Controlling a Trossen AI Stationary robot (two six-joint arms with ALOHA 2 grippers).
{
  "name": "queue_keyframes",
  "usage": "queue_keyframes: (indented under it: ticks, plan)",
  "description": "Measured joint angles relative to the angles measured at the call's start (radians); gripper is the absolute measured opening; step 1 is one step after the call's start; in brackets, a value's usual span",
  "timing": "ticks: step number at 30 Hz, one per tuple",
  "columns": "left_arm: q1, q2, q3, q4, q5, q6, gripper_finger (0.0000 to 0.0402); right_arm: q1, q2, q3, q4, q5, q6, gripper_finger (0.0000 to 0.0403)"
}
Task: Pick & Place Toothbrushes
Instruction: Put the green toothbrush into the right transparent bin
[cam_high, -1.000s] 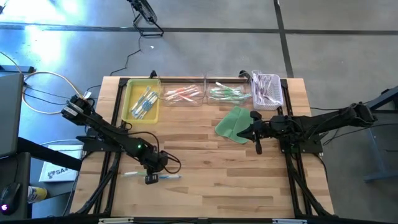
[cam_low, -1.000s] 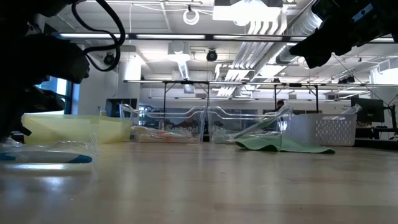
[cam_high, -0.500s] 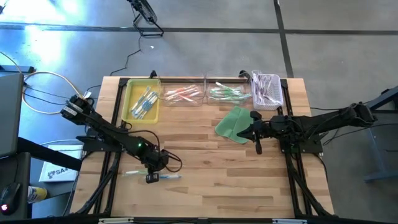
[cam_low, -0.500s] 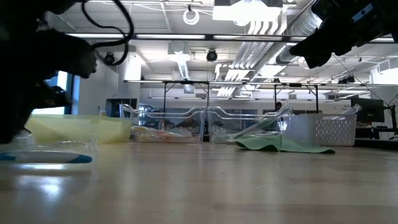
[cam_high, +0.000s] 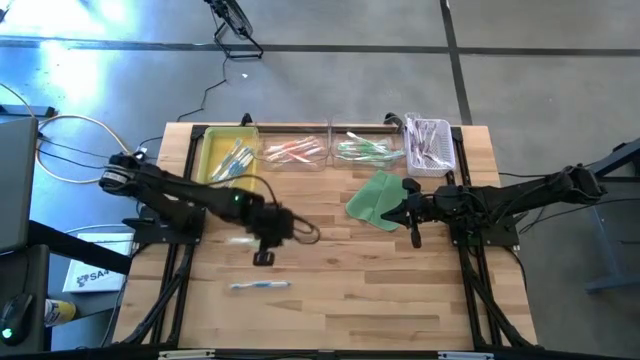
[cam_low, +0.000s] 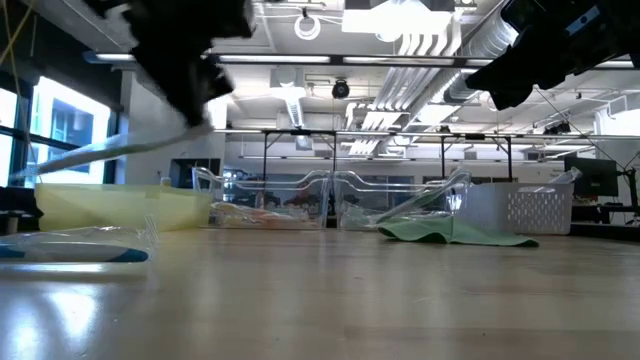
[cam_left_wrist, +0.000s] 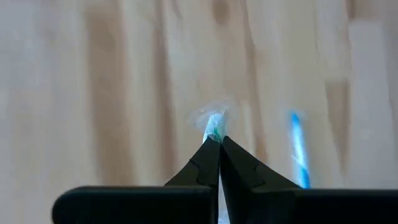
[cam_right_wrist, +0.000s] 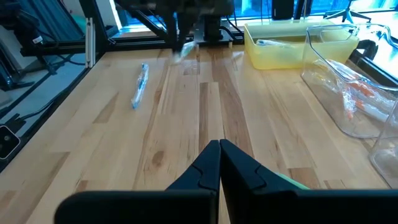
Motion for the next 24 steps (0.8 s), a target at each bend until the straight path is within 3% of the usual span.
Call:
queue_keyframes:
  ticks: [10,17,20,24]
  plan:
    - [0.187,0.000,0.307,0.051,-0.027,0.383,0.0000,0.000,0.000,0.000,0.000,0.002,0.000,0.0002]
    - [0.313,-0.001,0.435,0.190,0.057,0.590,0.0000,0.000,0.000,0.000,0.017,0.004,0.000,0.0002]
    - [0.382,-0.001,0.441,0.302,0.134,0.608,0.0000,0.000,0.000,0.000,0.046,0.004,0.000,0.0002]
    - [0.457,0.001,0.442,0.457,0.314,0.617,0.0000,0.000,0.000,0.000,0.155,0.055,-0.038,0.0002]
